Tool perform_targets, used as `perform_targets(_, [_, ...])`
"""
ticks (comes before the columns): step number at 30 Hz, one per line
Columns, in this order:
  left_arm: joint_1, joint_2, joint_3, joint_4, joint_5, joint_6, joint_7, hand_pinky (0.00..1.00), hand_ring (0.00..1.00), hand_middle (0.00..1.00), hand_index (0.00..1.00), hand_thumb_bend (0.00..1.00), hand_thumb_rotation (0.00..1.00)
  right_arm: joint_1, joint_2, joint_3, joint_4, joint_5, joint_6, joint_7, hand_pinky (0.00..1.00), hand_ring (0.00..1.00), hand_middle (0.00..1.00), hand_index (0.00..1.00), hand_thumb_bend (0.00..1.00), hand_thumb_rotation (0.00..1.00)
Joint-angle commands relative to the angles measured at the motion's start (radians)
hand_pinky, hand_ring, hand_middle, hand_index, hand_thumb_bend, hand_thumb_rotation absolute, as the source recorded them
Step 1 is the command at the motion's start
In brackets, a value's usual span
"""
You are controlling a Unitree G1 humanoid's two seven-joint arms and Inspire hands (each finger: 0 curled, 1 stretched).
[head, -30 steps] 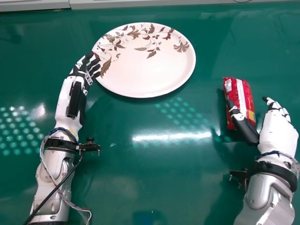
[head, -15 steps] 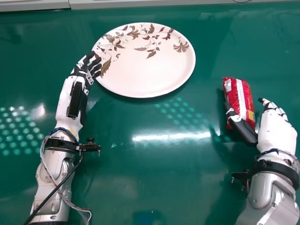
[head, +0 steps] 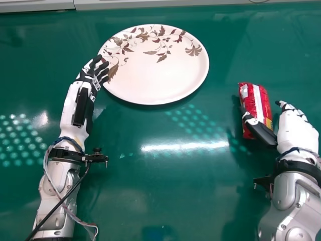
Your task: Pick up biscuit and place it in the plate
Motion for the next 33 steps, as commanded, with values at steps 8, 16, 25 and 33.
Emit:
perform_targets(8, [0.018,-0.002,-0.004,-0.018,0.004,-0.002,0.013,0.94,0.92,0.9,0.93,0.33,0.17,-0.089,-0.079,0.016,0.146,-0.02,0.028,0.12,0.9,0.97,1.0,0.97,0.98,0.64])
perform_targets(16, [0.016,-0.001,-0.008,-0.019,0.03,-0.009,0.028,0.92,0.91,0.89,0.93,0.33,0.21,-0.129,-0.12,0.057,0.221,-0.026,0.023,0.156,0.95,0.99,1.0,0.98,0.98,0.64])
perform_targets(25, [0.006,-0.012,-0.013,-0.025,0.025,-0.003,0.031,0.91,0.91,0.88,0.93,0.34,0.22,-0.15,-0.203,0.143,0.295,-0.089,-0.014,0.207,0.88,0.95,0.96,0.93,0.88,0.41])
perform_targets(33, [0.009,-0.013,-0.011,-0.014,0.029,-0.021,0.037,0.91,0.9,0.88,0.92,0.37,0.25,-0.116,-0.265,0.105,0.327,0.047,-0.123,0.023,0.23,0.35,0.47,0.55,0.51,0.0])
